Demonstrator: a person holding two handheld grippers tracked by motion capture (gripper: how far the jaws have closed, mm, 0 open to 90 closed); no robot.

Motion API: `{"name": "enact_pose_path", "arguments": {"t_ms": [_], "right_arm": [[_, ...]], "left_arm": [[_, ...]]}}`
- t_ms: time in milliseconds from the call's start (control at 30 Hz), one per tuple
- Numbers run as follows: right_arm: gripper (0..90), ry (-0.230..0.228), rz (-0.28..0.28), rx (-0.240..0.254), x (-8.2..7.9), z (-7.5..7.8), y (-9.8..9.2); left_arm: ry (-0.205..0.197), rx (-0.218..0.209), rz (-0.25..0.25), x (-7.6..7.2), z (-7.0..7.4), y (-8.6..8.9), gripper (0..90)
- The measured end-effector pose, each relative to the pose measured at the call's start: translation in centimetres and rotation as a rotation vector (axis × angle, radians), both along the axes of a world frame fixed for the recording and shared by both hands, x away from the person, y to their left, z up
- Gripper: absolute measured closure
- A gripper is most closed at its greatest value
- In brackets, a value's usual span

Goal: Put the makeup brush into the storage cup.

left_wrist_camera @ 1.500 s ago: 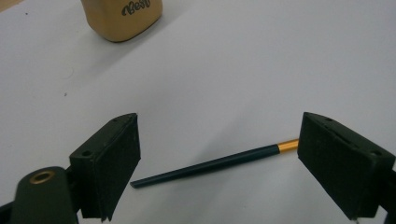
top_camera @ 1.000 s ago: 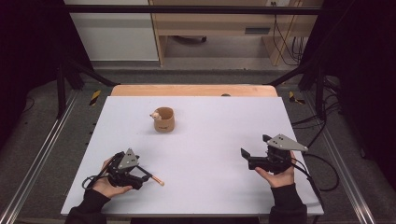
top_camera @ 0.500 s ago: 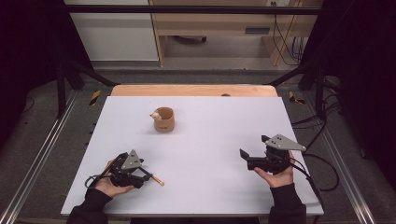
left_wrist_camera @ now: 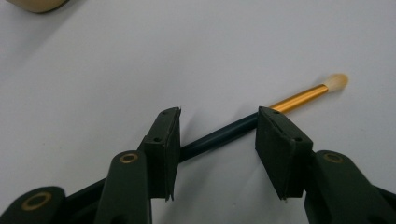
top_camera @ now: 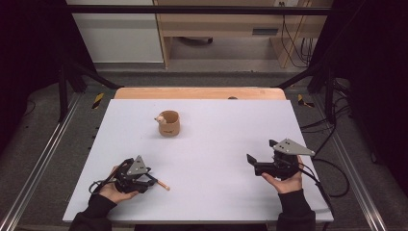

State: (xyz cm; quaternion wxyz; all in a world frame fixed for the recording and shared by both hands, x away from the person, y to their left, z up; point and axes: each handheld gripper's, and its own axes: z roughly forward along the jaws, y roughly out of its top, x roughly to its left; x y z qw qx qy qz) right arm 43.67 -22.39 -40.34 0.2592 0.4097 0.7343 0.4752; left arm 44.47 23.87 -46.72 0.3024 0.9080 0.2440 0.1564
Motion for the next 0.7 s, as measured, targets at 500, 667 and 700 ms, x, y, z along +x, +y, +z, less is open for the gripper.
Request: {"name": "enact_pose_path", "arguments": {"t_ms": [500,667,700], "right_arm": [[5.0,0.002,0.000,-0.008,-0.01,-0.07,0.08],[5.0,0.003,0.000,-0.009,-0.02,-0.07,0.08],[5.0,0.003,0.000,-0.009,-0.02,-0.07,0.08]], "left_arm": [[0.031,-0.002,0.008,-0.02,0.11,0.00,63.9],[0.043,0.002,0.009,-0.04,0.19,-0.07,68.5],[0.047,0.003,0.011,-0.04,0.21,-0.07,69.6]]}}
